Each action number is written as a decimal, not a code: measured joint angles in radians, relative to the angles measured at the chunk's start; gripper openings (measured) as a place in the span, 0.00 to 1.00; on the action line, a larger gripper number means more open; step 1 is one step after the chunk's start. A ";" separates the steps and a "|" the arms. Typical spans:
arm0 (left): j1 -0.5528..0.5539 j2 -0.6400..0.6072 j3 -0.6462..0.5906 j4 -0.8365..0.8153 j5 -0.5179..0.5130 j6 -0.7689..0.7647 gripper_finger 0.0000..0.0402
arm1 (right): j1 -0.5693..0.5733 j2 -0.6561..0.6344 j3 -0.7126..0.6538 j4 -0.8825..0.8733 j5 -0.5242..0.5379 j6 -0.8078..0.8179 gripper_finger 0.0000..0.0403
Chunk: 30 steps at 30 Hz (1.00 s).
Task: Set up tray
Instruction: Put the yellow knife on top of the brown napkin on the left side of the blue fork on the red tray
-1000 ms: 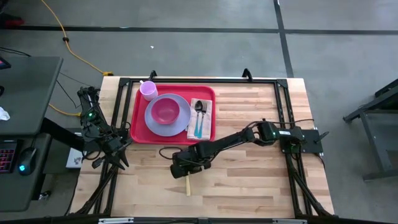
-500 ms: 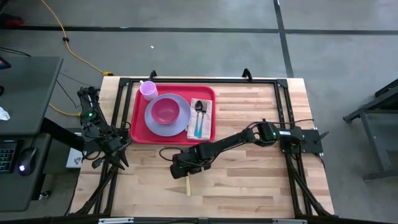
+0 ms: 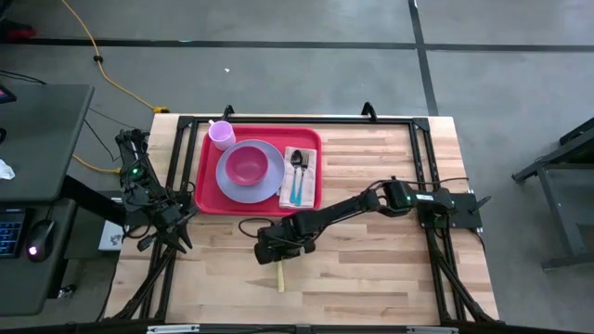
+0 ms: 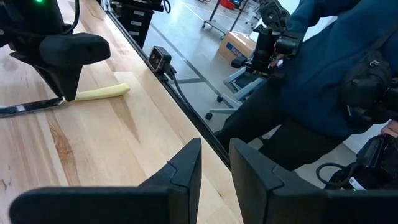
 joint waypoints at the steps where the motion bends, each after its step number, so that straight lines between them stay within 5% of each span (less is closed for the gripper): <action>1: 0.000 0.000 0.000 0.000 0.000 0.000 0.29 | 0.000 0.007 0.000 -0.001 -0.001 0.000 0.23; 12: 0.000 0.000 0.000 -0.001 -0.004 0.000 0.29 | -0.001 0.008 -0.001 -0.007 -0.011 -0.016 0.07; 30: 0.000 0.000 0.000 -0.001 -0.003 0.000 0.29 | -0.006 0.008 0.002 -0.106 -0.022 -0.010 0.05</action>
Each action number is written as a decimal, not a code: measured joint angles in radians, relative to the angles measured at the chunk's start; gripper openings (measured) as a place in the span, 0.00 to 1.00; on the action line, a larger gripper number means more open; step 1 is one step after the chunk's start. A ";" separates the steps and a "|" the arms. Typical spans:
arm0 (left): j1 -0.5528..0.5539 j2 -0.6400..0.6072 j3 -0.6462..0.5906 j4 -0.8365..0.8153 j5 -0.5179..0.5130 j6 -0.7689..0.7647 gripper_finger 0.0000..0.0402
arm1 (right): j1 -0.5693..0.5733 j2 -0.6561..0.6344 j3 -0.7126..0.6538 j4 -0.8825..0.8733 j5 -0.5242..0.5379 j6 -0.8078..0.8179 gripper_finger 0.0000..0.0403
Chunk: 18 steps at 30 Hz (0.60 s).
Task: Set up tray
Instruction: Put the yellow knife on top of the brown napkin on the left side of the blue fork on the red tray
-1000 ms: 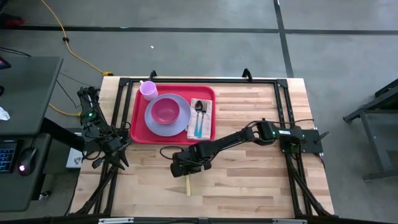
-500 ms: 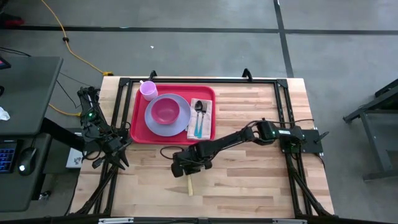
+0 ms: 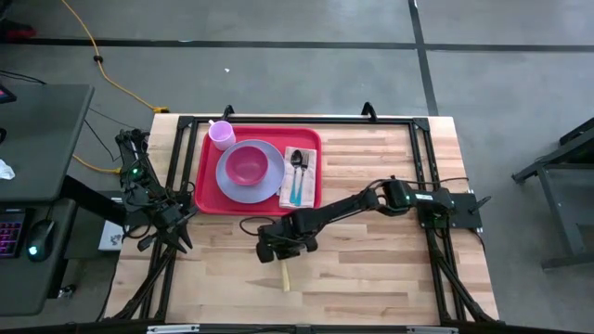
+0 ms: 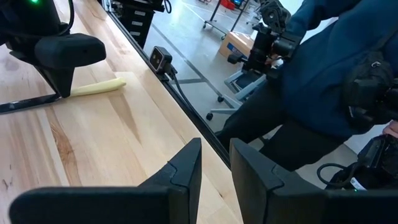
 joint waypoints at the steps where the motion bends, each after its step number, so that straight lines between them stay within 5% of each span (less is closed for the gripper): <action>1: 0.000 0.000 0.000 0.000 0.000 0.000 0.29 | 0.000 0.000 0.000 -0.008 -0.003 -0.004 0.05; 18: 0.000 0.000 0.000 0.001 -0.037 0.005 0.29 | 0.000 -0.002 0.000 -0.206 -0.046 -0.132 0.05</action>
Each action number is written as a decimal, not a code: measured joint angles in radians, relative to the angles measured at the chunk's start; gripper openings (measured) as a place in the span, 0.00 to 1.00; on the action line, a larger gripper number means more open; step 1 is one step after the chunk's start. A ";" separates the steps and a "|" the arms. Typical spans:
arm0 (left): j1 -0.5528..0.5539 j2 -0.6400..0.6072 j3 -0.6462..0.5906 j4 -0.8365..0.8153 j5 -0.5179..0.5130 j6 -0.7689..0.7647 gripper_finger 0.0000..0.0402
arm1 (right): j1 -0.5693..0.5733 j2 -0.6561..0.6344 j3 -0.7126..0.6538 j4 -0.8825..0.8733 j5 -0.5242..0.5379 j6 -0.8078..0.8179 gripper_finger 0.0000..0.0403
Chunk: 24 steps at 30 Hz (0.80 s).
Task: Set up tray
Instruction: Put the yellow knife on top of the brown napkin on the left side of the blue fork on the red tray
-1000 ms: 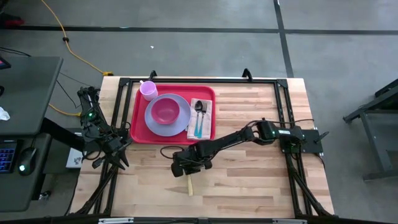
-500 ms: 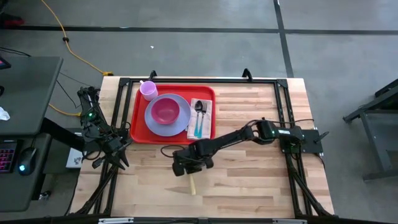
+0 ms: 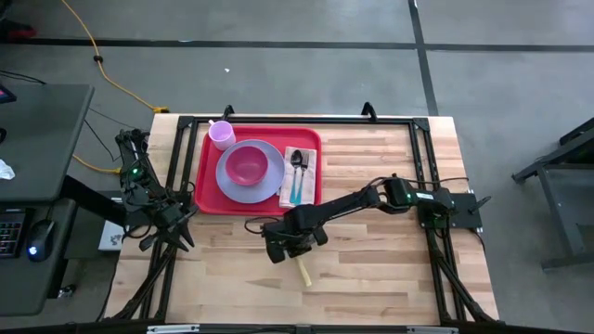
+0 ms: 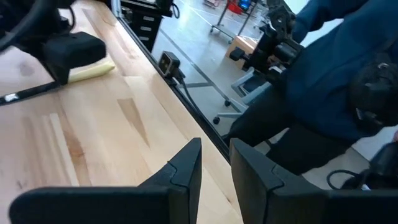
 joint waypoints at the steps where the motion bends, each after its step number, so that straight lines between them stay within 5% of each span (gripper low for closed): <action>1: 0.000 0.000 0.000 0.000 -0.009 0.001 0.29 | 0.000 0.000 0.000 -0.011 -0.001 -0.009 0.05; 9: 0.000 0.000 0.000 -0.001 -0.031 -0.018 0.29 | 0.000 0.000 0.000 -0.112 -0.008 -0.063 0.05; 17: 0.000 0.000 0.000 -0.002 -0.031 -0.277 0.29 | 0.001 0.000 0.000 -0.196 -0.008 -0.102 0.05; 24: 0.000 0.000 0.000 -0.057 -0.038 -0.233 0.29 | 0.001 0.000 -0.002 -0.222 0.007 -0.112 0.05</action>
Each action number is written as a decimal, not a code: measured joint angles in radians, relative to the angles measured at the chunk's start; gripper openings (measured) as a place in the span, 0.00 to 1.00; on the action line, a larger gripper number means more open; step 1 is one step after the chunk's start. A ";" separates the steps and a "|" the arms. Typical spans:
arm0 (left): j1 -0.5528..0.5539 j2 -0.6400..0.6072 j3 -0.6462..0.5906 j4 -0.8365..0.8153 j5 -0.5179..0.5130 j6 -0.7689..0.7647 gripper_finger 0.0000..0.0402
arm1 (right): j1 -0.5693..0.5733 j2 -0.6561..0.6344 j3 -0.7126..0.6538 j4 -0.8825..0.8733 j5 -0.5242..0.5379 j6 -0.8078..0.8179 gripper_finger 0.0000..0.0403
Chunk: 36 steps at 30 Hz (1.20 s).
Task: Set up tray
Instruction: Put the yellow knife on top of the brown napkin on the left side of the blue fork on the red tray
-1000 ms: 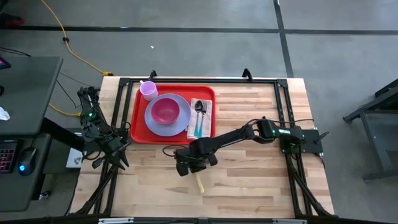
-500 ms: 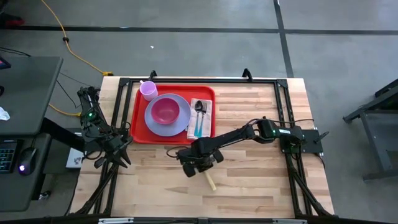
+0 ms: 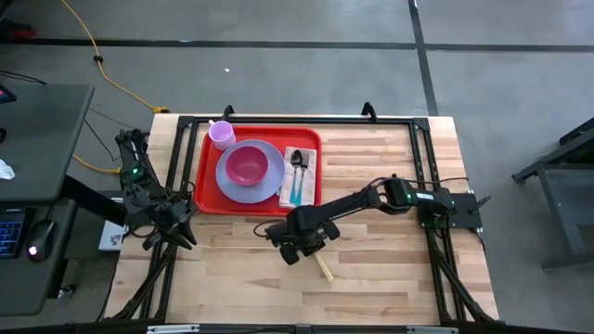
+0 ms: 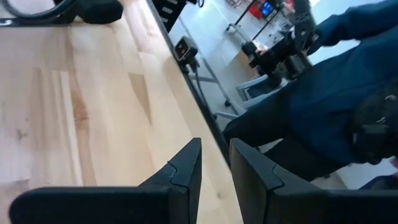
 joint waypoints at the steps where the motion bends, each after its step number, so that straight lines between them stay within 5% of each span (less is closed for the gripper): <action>1: 0.000 0.000 0.000 -0.009 -0.001 -0.002 0.29 | 0.000 0.000 0.000 0.000 0.002 0.000 0.05; 12: 0.000 0.000 0.000 0.084 0.145 0.437 0.29 | 0.000 0.000 0.000 -0.031 0.016 -0.012 0.05; 36: 0.001 0.000 -0.041 0.188 0.104 0.556 0.29 | 0.027 0.004 -0.003 -0.202 0.057 -0.027 0.10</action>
